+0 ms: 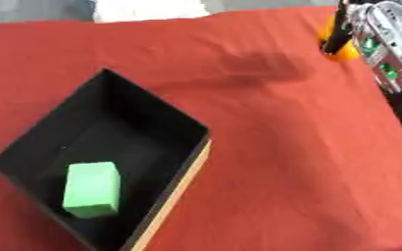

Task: Pick up objects on the table and place them in the box.

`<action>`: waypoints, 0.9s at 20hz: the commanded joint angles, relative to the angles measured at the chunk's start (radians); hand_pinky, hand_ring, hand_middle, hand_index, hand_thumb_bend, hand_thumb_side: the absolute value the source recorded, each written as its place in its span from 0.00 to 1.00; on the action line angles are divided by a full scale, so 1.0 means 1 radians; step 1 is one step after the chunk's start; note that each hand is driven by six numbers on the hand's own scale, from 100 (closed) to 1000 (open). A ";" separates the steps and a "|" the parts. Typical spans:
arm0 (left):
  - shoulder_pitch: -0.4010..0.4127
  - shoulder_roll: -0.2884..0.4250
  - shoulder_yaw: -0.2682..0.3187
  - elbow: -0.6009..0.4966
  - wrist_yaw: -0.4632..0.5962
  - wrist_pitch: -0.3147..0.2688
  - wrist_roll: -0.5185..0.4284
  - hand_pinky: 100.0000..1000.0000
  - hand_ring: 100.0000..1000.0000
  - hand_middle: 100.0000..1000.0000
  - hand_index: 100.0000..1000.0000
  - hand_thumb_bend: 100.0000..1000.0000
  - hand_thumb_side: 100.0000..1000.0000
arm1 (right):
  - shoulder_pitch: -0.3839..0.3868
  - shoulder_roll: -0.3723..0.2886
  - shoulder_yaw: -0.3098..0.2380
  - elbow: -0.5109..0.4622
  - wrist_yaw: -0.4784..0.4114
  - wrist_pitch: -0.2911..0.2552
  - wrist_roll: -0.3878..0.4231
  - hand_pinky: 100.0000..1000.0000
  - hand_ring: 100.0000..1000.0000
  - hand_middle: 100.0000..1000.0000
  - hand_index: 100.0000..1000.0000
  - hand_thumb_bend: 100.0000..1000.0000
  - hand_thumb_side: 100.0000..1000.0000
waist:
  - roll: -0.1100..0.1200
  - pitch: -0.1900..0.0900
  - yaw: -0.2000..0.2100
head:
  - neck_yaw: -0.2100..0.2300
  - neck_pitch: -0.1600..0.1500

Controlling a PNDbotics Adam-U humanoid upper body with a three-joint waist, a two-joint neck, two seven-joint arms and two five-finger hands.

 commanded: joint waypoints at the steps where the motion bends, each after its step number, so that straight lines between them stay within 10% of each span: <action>1: -0.006 0.022 0.010 -0.015 -0.005 -0.003 -0.003 0.48 0.80 0.66 0.78 0.00 0.52 | -0.001 -0.069 -0.005 -0.096 -0.026 -0.022 0.012 0.08 0.28 0.19 0.27 0.28 0.00 | -0.003 -0.029 -0.004 | 0.007 0.012; 18: -0.006 0.018 0.008 -0.015 -0.003 -0.004 -0.007 0.48 0.80 0.66 0.78 0.00 0.50 | 0.047 -0.128 0.046 -0.520 -0.240 -0.259 0.077 0.09 0.29 0.20 0.28 0.29 0.00 | -0.021 -0.068 -0.006 | 0.035 0.052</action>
